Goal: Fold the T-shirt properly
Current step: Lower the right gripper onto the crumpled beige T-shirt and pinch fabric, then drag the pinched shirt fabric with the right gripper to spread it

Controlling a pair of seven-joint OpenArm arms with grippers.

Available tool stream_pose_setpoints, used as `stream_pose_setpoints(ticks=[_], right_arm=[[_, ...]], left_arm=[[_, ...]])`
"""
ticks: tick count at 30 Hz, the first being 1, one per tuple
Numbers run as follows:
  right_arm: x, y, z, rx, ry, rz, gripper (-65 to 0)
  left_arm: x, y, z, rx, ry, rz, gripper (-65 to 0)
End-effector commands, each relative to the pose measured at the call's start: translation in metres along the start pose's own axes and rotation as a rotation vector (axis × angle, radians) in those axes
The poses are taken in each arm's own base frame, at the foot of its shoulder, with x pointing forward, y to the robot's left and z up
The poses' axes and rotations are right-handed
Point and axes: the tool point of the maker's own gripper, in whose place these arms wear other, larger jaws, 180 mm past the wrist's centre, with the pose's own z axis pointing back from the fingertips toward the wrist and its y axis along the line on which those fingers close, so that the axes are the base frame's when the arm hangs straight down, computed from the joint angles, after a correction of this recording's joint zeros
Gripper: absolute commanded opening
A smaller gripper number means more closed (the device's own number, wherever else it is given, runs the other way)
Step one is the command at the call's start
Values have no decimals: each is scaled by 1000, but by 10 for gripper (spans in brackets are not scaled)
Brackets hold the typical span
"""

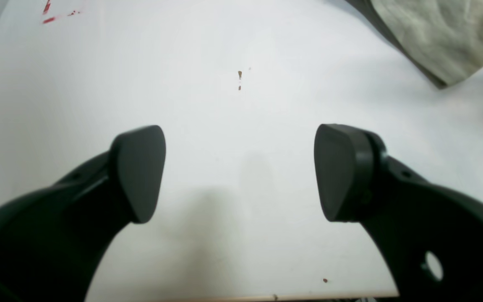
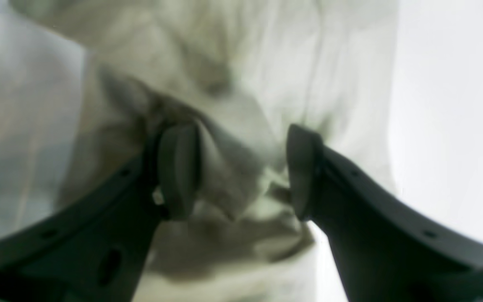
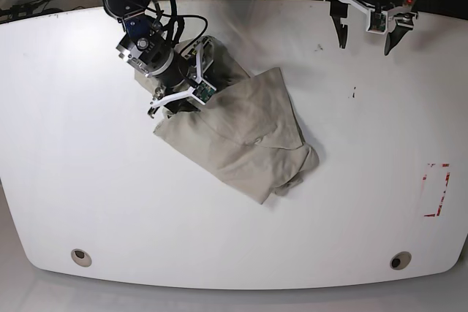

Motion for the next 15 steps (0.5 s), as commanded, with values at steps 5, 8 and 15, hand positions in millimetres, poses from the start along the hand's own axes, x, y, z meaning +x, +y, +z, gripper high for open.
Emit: stream_pose_setpoints(ticks=[5, 8, 15], right_arm=[[15, -25, -4, -48, -39, 20, -322], [12, -30, -9, -49, -26, 19, -322], [12, -43, -17, -67, -17, 15, -322]], left_arm=[[-1, 2, 2, 3, 20, -10, -132], [-6, 2, 2, 4, 51, -10, -132], [-6, 1, 1, 3, 51, -7, -132]])
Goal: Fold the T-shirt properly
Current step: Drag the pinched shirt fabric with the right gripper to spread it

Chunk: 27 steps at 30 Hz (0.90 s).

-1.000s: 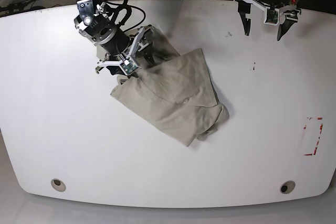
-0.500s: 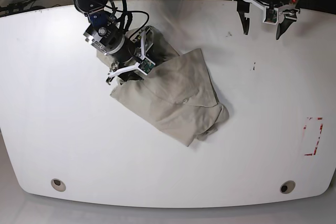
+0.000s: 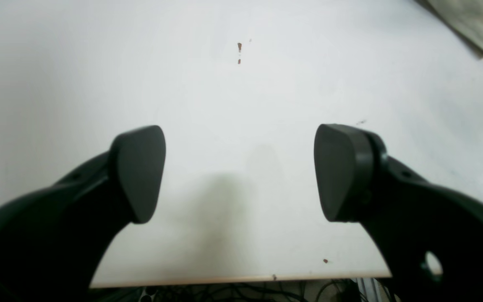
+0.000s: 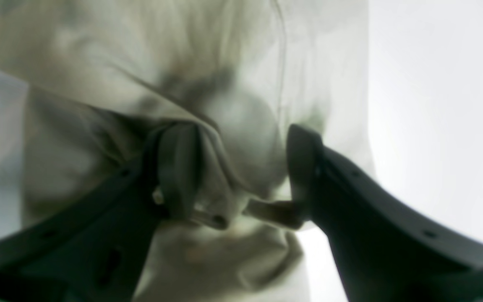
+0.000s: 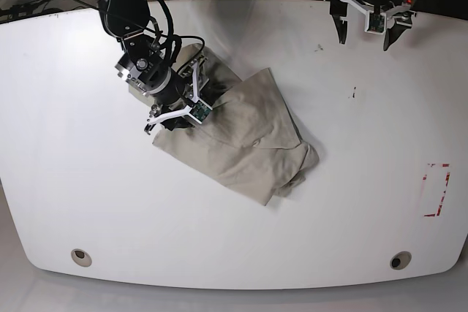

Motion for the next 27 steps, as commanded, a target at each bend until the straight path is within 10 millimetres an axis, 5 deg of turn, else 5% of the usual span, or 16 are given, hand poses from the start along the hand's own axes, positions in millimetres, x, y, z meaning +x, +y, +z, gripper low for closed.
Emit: stream_pose_setpoints(ticks=[1, 7, 13, 27], right_arm=[[13, -15, 1, -35, -41, 2, -322], [10, -19, -5, -34, -28, -5, -374], [12, -21, -5, -39, -31, -1, -650], [69, -25, 42, -115, -189, 64, -650]], left_arm=[[8, 1, 2, 2, -32, -8, -132], [14, 2, -2, 7, -50, -9, -132], [16, 3, -4, 8, -57, -8, -132], [20, 4, -6, 11, -69, -8, -132]])
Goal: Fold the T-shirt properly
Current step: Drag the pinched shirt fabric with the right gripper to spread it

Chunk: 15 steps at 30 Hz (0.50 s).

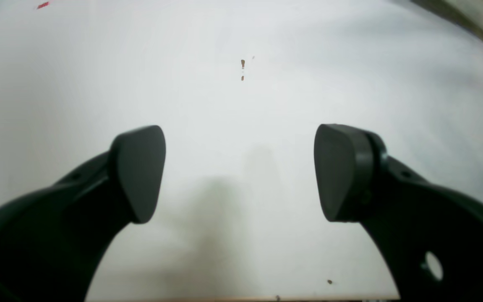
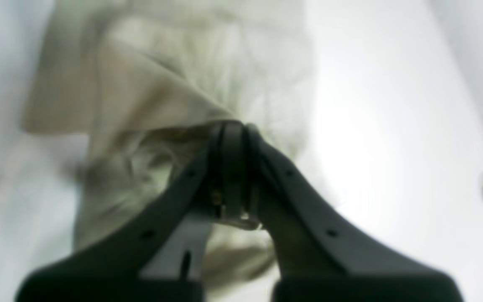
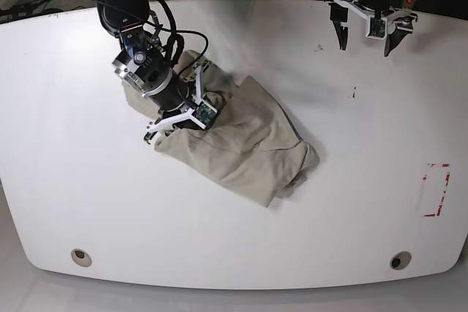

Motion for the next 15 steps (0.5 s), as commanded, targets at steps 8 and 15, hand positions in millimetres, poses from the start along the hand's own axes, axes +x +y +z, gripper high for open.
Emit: stream_pose_setpoints(ticks=[8, 15], right_arm=[[56, -15, 18, -45, -143, -116, -650], [67, -12, 8, 17, -167, -225, -650]], left_arm=[[15, 3, -3, 8, -54, -8, -132], [16, 3, -3, 8, -55, -8, -132]])
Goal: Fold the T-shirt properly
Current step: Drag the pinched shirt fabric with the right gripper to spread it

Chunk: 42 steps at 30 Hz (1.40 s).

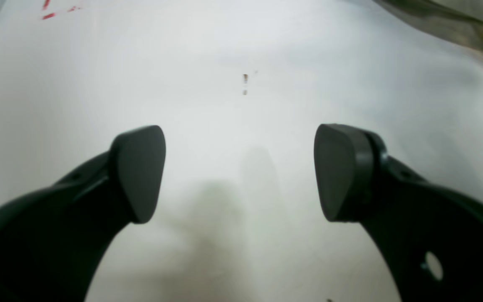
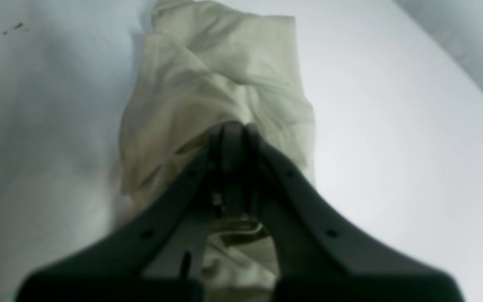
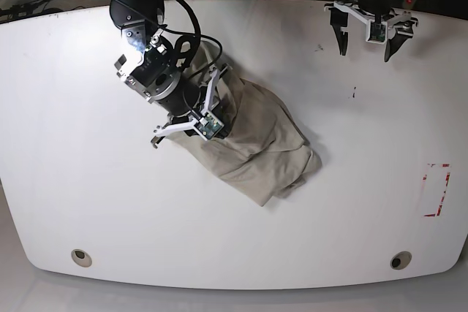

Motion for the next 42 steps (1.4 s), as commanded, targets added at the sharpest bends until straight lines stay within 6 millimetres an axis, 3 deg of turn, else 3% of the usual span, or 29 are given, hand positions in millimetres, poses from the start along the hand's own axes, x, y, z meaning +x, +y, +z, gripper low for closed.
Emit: stream_pose_setpoints(ticks=[1, 5, 8, 14, 16, 28, 36, 42], right_arm=[[22, -9, -4, -17, -72, -21, -650], [26, -17, -13, -17, -74, -22, -650], [27, -20, -19, -12, -63, -21, -629], [27, -26, -14, -32, -27, 2, -342], [28, -28, -10, -40, -33, 4, -308], [-9, -70, 11, -125, 52, 18, -323], [-51, -41, 18, -35, 160, 70, -323], [-58, -37, 18, -26, 173, 66, -323]], left_arm=[[9, 2, 1, 6, -34, -9, -132], [17, 4, -4, 12, -58, -8, -132], [10, 4, -6, 14, -16, -7, -132], [18, 7, -18, 25, -13, -4, -132], [18, 7, -18, 25, -15, -4, -132], [25, -1, -23, 4, -31, 4, -132], [26, -1, -24, 4, -34, 2, -132], [26, -1, -24, 4, -36, 2, -132]])
